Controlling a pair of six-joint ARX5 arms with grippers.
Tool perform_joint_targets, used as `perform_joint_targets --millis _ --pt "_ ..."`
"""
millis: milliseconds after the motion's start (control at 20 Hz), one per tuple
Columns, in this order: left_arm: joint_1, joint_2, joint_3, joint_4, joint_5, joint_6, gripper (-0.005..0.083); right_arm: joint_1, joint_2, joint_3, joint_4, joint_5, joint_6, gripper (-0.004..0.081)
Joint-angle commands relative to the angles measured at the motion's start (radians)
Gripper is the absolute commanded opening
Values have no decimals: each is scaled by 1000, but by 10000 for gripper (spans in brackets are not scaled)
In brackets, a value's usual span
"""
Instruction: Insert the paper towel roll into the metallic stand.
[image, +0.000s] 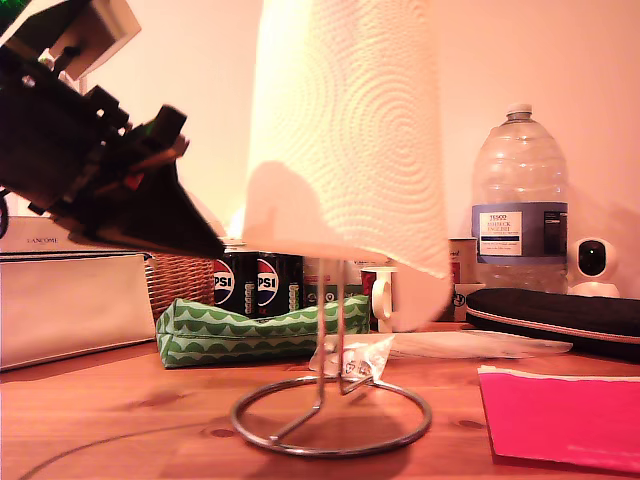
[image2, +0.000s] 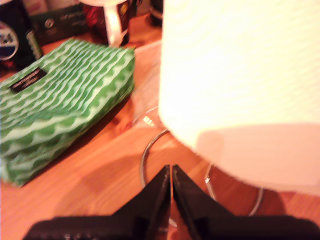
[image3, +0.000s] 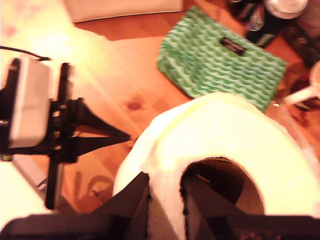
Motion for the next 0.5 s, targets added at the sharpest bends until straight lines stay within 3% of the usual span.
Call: perform_joint_targets --millis 0,200,450 --pt "0 -3 -11 -6 -6 14 -21 5 12 -3 8 -9 1 -11" --pt "0 -3 -11 -13 -19 25 -21 5 12 -3 8 75 1 -11" --pt "0 -3 -11 -14 -19 31 -21 5 12 -3 8 79 -1 65"
